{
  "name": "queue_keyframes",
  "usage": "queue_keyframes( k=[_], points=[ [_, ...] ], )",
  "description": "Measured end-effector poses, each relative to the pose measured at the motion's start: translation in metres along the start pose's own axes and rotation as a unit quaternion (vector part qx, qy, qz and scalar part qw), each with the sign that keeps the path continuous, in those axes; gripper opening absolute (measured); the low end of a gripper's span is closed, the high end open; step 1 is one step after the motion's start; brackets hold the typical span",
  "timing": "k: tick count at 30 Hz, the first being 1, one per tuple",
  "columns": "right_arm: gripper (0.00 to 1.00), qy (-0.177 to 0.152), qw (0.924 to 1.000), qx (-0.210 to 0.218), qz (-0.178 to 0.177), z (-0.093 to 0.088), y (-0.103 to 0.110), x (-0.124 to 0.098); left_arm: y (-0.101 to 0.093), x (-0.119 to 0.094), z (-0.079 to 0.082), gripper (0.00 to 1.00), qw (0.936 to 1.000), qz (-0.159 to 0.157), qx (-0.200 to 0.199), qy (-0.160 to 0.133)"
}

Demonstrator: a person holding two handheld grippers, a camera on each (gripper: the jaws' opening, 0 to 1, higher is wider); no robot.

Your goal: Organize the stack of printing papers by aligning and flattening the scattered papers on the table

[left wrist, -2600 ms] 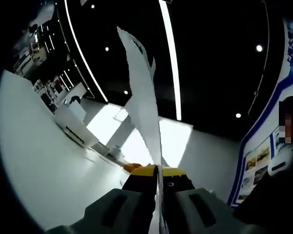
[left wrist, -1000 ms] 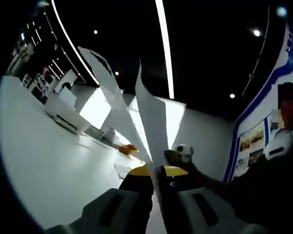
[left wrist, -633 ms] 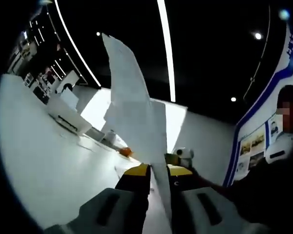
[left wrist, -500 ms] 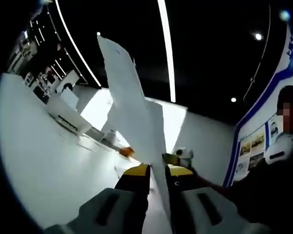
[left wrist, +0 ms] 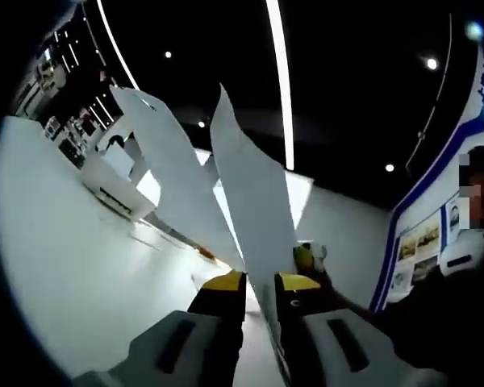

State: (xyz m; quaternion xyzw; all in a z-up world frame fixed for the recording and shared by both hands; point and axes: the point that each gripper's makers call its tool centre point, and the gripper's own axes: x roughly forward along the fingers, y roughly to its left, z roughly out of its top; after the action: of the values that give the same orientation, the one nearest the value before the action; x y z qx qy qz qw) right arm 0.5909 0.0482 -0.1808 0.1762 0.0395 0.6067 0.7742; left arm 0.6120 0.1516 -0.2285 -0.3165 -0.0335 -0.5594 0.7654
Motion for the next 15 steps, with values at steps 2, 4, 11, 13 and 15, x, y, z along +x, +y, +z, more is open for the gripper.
queue_keyframes(
  k=[2, 4, 11, 13, 15],
  points=[
    [0.00, 0.004, 1.0000, 0.001, 0.004, -0.003, 0.001, 0.004, -0.001, 0.000, 0.000, 0.18, 1.0000, -0.001, 0.001, 0.000],
    [0.00, 0.006, 1.0000, 0.004, 0.006, -0.005, 0.001, 0.007, -0.001, 0.001, 0.000, 0.18, 1.0000, -0.001, 0.001, 0.000],
    [0.00, 0.006, 0.9998, 0.018, -0.002, -0.013, -0.005, 0.012, 0.000, 0.001, 0.000, 0.18, 1.0000, -0.001, 0.001, 0.001],
    [0.00, 0.007, 0.9998, 0.017, -0.001, -0.014, -0.006, 0.013, 0.000, 0.001, -0.001, 0.17, 1.0000, -0.002, 0.001, 0.001],
    [0.00, 0.009, 0.9998, 0.015, -0.002, -0.014, -0.007, 0.014, 0.001, 0.001, -0.001, 0.17, 1.0000, -0.002, 0.002, 0.002]
  ],
)
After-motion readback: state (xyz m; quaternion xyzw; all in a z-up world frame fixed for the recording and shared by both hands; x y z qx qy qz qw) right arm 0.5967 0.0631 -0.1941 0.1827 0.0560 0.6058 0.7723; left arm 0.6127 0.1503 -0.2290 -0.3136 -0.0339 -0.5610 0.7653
